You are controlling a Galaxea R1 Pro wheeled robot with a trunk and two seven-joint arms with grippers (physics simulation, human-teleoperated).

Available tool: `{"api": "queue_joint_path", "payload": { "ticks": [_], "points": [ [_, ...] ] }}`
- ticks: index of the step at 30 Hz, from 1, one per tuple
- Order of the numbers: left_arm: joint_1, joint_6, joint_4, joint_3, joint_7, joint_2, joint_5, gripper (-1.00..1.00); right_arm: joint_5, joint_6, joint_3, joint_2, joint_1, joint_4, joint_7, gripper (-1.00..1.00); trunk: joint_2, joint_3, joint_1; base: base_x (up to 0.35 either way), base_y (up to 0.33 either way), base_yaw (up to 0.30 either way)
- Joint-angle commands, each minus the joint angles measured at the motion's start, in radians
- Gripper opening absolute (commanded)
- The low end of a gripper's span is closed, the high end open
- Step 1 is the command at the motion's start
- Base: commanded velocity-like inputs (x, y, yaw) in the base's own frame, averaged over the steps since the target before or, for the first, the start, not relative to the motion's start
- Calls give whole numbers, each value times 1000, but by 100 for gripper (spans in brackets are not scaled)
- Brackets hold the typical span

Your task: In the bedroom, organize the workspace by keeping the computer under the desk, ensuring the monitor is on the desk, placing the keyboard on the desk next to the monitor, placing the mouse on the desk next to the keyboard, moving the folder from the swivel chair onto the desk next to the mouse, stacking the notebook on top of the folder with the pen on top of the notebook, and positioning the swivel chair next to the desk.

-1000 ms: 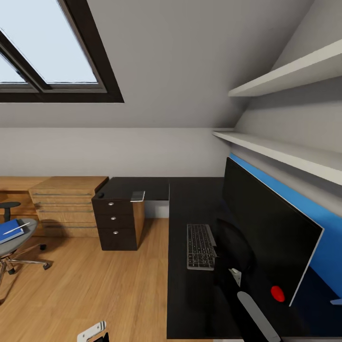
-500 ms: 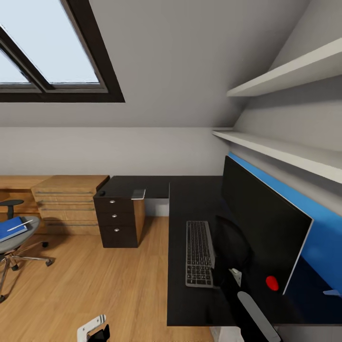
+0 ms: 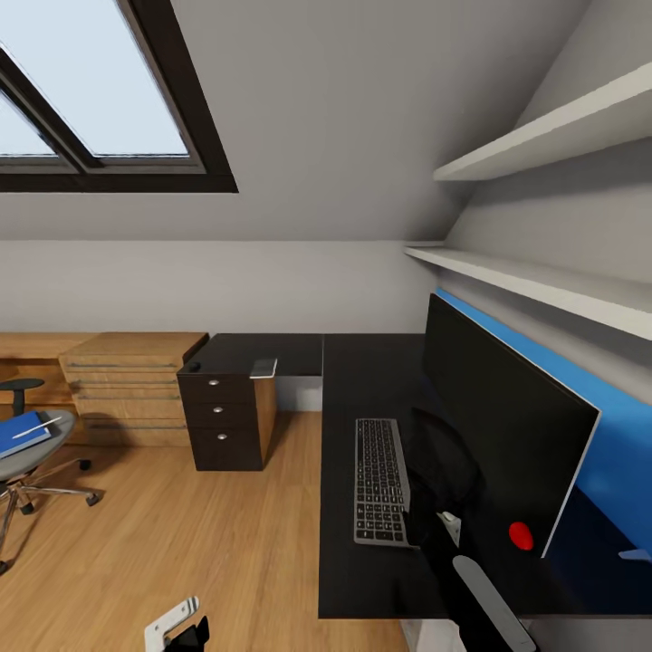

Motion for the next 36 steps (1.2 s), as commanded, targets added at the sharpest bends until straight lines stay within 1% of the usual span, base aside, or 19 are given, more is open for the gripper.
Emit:
{"api": "queue_joint_path", "payload": {
  "ticks": [1, 4, 7, 9, 10, 11, 13, 15, 16, 18, 19, 25, 34, 36],
  "points": [
    [-1, 0, 1, -5, 9, 2, 7, 100, -9, -9, 5, -2, -1, -2, -3, 100, -1, -1, 0, 0, 0, 0],
    [-1, -2, 14, -5, 9, 2, 8, 100, -1, -8, 15, -2, -1, -5, -2, 100, -1, -1, 0, 0, 0, 0],
    [-1, -3, 21, -4, 8, 3, 7, 100, 26, -7, 53, 0, -1, -7, -4, 100, -1, -1, 0, -34, 53, 0],
    [-1, -4, 25, -3, 8, 7, 7, 100, 82, -6, 118, 0, -1, -7, -7, 100, -1, -1, 0, -81, 179, 0],
    [-1, -4, 25, -3, 8, 9, 7, 100, 100, -6, 133, 0, -1, -8, -9, 100, -1, -1, 0, -93, 221, 0],
    [-1, -4, 26, -2, 7, 14, 7, 100, 136, -6, 157, 0, -1, -10, -11, 100, -1, -1, 0, -101, 249, 0],
    [-1, -4, 27, -2, 6, 20, 8, 100, 172, -5, 173, 0, -1, -14, -14, 100, -1, -1, 0, -105, 263, 0],
    [-1, -2, 27, -2, 6, 27, 8, 100, 237, -6, 193, 1, -1, -19, -20, 100, -1, -1, 0, -110, 282, 0],
    [-1, -2, 27, -2, 6, 28, 8, 100, 251, -6, 196, 1, -1, -20, -23, 100, -1, -1, 0, -111, 288, 0],
    [-1, -2, 28, -1, 6, 30, 9, 100, 296, -6, 203, 3, -1, -25, -41, 100, -1, -1, 0, -113, 293, 0],
    [-1, -1, 28, -1, 6, 31, 9, 100, 308, -6, 206, 3, -1, -34, -49, 100, -1, -1, 0, -113, 296, 0],
    [-1, -1, 28, 2, 6, 34, 10, 100, 326, -10, 210, 4, -1, -102, -63, 100, -1, -1, 0, -114, 297, 0],
    [-1, -3, 28, 1, 8, 38, 10, 100, 326, -28, 212, 5, -1, -116, -60, 100, -1, -1, 0, -103, 292, 0],
    [-1, -5, 29, 1, 12, 38, 10, 100, 327, -33, 224, 7, -1, -112, -63, 100, -1, -1, 0, -8, 55, 14]
  ]
}}
